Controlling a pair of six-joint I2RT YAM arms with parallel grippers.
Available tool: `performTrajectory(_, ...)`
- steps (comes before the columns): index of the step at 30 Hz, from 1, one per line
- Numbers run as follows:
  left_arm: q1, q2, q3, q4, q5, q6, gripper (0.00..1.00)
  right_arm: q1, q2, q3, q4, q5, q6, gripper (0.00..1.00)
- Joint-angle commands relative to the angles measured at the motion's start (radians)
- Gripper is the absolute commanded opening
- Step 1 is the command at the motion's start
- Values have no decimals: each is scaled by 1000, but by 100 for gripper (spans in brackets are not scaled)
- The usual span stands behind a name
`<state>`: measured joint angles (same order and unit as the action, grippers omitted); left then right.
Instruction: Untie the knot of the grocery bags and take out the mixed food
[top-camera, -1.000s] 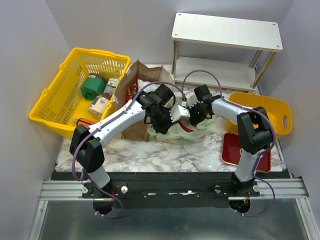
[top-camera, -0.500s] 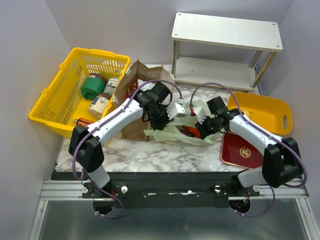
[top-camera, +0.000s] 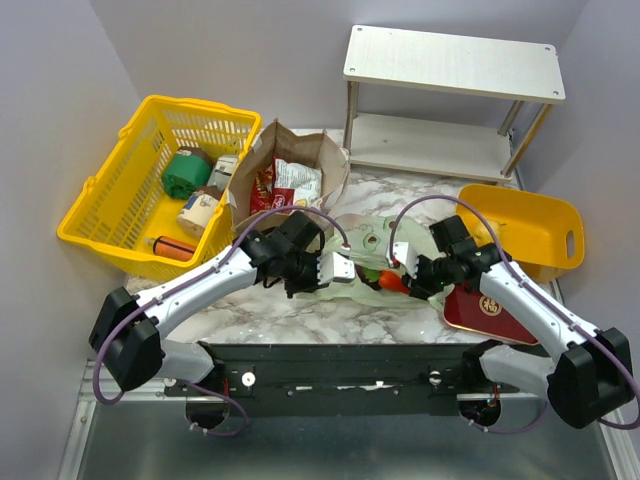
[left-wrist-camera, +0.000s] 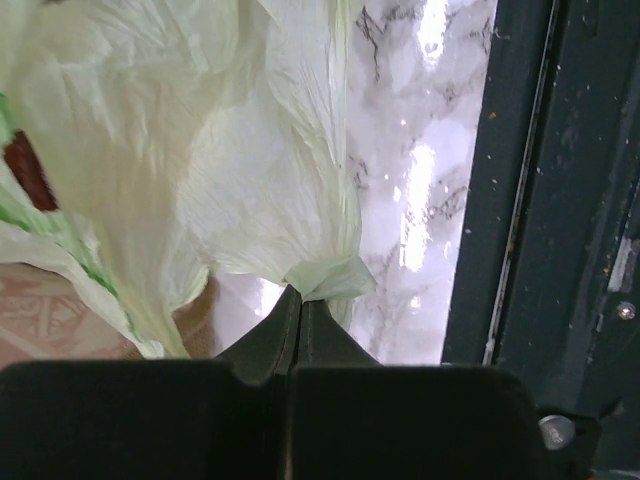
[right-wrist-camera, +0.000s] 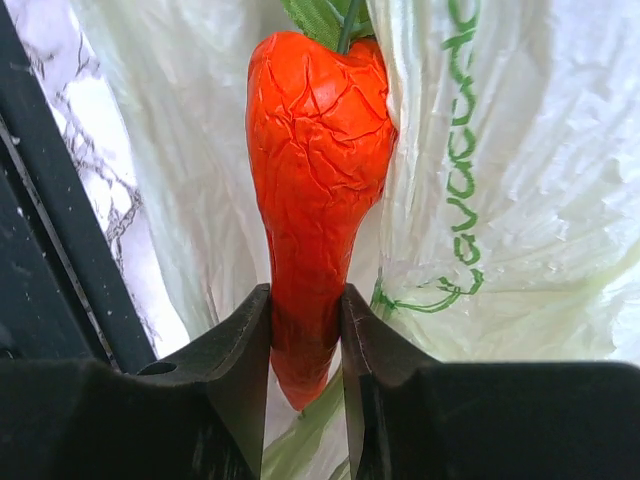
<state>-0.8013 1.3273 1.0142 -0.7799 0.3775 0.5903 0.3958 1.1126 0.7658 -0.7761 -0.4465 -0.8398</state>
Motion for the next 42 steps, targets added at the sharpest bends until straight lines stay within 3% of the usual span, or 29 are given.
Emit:
performTrajectory(1, -3, 16, -9, 10, 24, 113, 0, 3, 36, -62, 61, -18, 8, 1)
performTrajectory(7, -4, -17, -107, -160, -38, 259, 0, 3, 38, -77, 120, 0, 61, 1)
performTrajectory(11, -4, -50, -174, -159, -66, 302, 0, 3, 42, -68, 118, 2, 70, 1)
performTrajectory(17, 7, -7, -11, -84, -63, 178, 0, 3, 64, 7, 147, 31, 139, 1)
performTrajectory(23, 89, 3, 136, 13, -140, 92, 0, 0, 50, 124, 250, 114, 280, 1)
performTrajectory(31, 146, -33, 127, 19, -98, 137, 0, 0, 53, 150, 258, 127, 266, 1)
performTrajectory(34, 146, -30, 139, 50, -75, 89, 0, 0, 43, 147, 210, 42, 217, 1)
performTrajectory(38, 149, -8, 188, 91, -25, 19, 0, -2, 35, 179, 39, -211, 122, 2)
performTrajectory(42, 149, 48, 273, 166, 8, -75, 0, 2, 39, 176, 15, -245, 93, 2)
